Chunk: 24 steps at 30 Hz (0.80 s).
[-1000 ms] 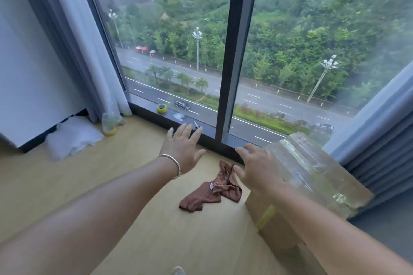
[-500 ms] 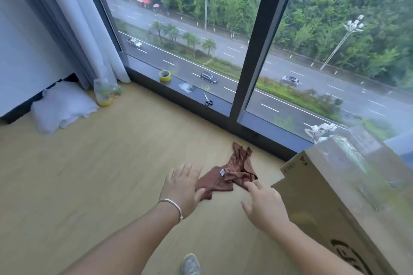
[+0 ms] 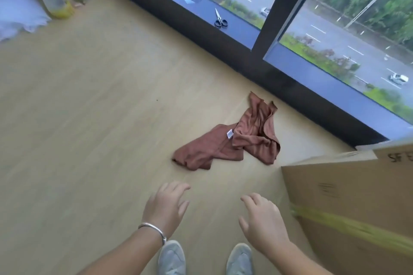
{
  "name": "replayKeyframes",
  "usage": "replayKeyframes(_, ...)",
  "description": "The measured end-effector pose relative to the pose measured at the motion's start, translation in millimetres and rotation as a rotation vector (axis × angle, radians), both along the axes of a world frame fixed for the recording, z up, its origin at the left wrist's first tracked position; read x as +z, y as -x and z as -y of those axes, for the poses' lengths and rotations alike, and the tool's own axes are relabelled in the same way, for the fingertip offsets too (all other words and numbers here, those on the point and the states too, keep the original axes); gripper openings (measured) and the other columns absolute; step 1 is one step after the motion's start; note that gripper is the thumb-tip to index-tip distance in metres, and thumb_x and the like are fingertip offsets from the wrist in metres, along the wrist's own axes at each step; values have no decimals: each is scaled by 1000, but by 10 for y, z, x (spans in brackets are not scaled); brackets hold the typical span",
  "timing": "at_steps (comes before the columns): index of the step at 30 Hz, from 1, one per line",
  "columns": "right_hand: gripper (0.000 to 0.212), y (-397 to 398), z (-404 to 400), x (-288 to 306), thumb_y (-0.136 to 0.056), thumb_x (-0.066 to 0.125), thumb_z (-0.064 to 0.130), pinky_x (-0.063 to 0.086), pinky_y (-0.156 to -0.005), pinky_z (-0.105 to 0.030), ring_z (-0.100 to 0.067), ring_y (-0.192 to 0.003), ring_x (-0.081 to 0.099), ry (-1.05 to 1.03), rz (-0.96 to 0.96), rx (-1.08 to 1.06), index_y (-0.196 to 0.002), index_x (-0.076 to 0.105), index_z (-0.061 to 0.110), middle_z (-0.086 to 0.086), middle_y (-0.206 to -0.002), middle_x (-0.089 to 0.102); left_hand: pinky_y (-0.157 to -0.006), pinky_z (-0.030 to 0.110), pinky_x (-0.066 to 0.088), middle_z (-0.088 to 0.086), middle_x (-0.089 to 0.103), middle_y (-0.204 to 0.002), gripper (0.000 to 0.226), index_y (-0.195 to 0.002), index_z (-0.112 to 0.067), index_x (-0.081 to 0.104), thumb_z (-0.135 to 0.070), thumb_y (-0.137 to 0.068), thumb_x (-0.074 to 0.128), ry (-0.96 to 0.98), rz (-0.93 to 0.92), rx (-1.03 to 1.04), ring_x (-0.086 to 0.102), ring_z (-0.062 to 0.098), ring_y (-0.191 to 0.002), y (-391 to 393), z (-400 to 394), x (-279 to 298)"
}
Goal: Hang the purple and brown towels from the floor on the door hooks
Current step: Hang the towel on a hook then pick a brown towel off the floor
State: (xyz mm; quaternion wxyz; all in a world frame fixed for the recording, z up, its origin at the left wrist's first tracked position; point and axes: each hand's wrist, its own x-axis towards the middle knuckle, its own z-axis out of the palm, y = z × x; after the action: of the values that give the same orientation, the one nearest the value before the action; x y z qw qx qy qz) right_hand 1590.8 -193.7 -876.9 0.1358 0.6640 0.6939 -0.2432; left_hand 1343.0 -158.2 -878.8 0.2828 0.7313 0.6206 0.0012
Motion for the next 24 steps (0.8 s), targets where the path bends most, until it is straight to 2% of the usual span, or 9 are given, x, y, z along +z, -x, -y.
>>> replayKeyframes(3,49,-98,-138,-745,-87,49,45,34,-99,-30,-15,-120,46,22,9,20,-133,43,30,8,-129,48,-54,26,50,-8,68,-82,39,-86,-24,71,-23,-53,91,-58,-34,-49,65,21,-69,-106,-135,-722)
replayKeyframes(6,49,-168,-413,-1398,-89,46,44,34,-98,-31,-17,-121,44,-3,-1,28,-135,40,29,7,-132,45,-64,27,46,-8,65,-93,33,-99,-26,69,-33,-70,82,-16,-64,-55,61,20,-85,-214,-399,-1392)
replayKeyframes(8,47,-199,-664,-1816,-91,47,43,37,-95,-32,-19,-119,45,-17,-14,37,-135,40,28,5,-132,45,-75,29,43,-10,60,-106,34,-113,-30,61,-46,-83,65,12,-117,-103,54,16,-99,-304,-649,-1841)
replayKeyframes(10,44,-222,-955,-2203,-91,49,40,42,-89,-33,-21,-115,47,-50,-33,54,-132,44,25,4,-129,46,-80,30,44,-8,57,-109,39,-116,-29,56,-53,-85,57,23,-136,-147,51,17,-103,-420,-926,-2239)
replayKeyframes(13,35,-239,-1381,-2661,-90,53,29,45,-82,-36,-23,-110,49,-159,-111,87,-125,53,22,2,-122,52,-76,34,43,-3,54,-107,45,-111,-23,50,-59,-84,54,21,-190,-227,52,21,-102,-638,-1297,-2697)
replayKeyframes(17,23,-220,-1779,-3046,-90,57,21,50,-65,-36,-22,-100,55,-349,-190,129,-111,64,21,4,-112,60,-66,34,34,-2,53,-103,40,-102,-24,42,-57,-82,54,-72,-319,-295,55,24,-97,-794,-1541,-3077)
replayKeyframes(20,28,-232,-1917,-3234,-87,59,22,51,-64,-34,-21,-103,54,-384,-197,137,-115,63,22,6,-116,59,-63,32,35,-1,58,-95,22,-89,-25,39,-42,-84,51,-103,-286,-366,59,25,-90,-764,-1691,-3158)
replayKeyframes(22,35,-245,-1959,-3294,-86,60,22,50,-65,-33,-21,-107,53,-381,-169,162,-120,59,22,5,-119,57,-60,30,38,-3,56,-80,16,-82,-22,47,-37,-81,50,-57,-230,-367,59,26,-81,-693,-1811,-3130)
replayKeyframes(24,40,-242,-1979,-3280,-80,64,19,52,-66,-36,-24,-105,55,-384,-160,207,-120,59,19,1,-118,57,-62,28,42,-3,61,-76,17,-85,-22,60,-35,-79,50,-4,-178,-308,59,25,-78,-604,-1916,-3089)
